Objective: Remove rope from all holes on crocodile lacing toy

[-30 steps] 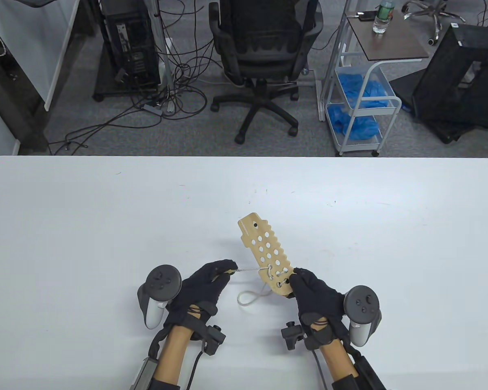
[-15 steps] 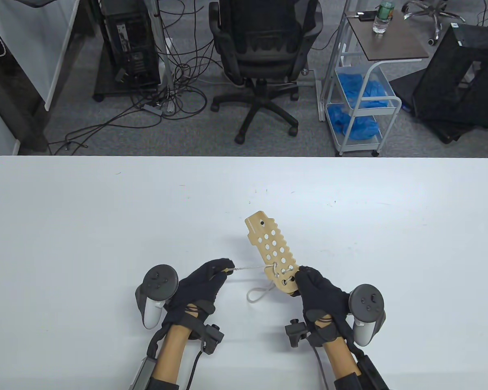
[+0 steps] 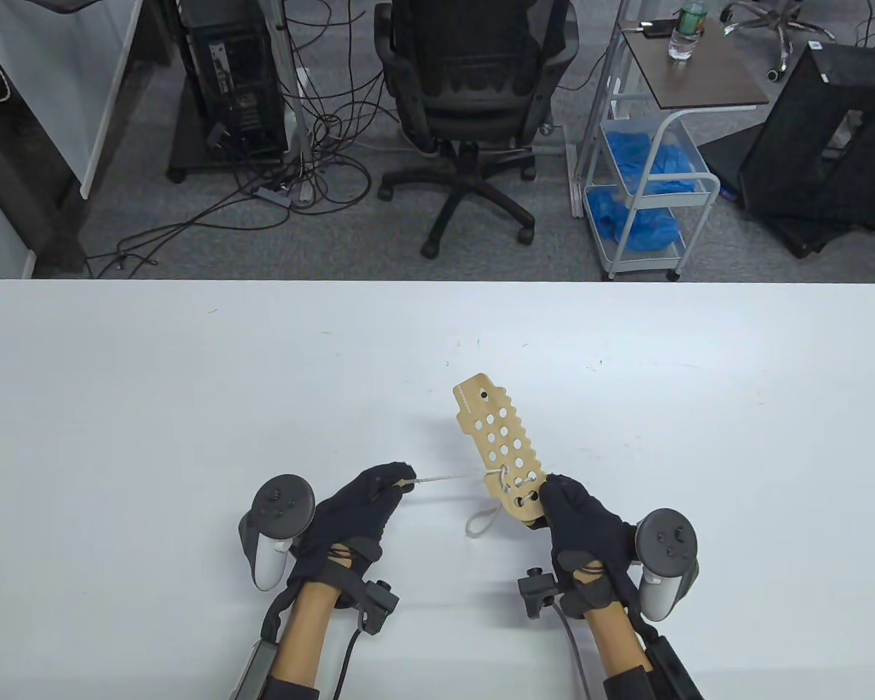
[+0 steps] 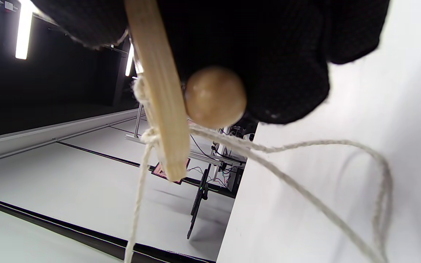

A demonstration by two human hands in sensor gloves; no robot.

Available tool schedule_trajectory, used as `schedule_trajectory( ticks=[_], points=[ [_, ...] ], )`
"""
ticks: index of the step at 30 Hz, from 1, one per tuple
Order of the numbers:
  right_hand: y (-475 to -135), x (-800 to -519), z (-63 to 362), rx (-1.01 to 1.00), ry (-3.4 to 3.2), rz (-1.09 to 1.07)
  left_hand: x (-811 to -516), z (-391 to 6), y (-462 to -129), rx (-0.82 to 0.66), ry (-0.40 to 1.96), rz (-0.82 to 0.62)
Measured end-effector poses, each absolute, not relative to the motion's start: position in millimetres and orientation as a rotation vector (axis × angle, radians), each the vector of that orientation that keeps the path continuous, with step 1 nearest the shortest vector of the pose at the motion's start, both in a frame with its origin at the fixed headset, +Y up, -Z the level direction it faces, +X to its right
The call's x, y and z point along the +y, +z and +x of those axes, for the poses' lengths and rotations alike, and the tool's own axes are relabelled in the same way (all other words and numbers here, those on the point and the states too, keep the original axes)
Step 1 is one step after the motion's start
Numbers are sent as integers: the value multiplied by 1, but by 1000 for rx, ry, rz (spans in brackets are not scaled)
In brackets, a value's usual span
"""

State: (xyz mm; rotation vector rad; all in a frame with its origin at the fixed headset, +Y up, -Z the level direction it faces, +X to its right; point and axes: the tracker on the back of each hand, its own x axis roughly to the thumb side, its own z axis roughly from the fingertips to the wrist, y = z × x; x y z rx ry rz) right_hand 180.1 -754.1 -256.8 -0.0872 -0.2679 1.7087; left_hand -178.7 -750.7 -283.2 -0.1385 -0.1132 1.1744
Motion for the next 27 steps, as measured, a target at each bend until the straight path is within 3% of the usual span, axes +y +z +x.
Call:
schedule_trajectory(
  ticks=[27],
  points=[
    [-258, -758, 189, -270, 1672, -142, -748, -179, -283, -129, 1134, -128]
  ],
)
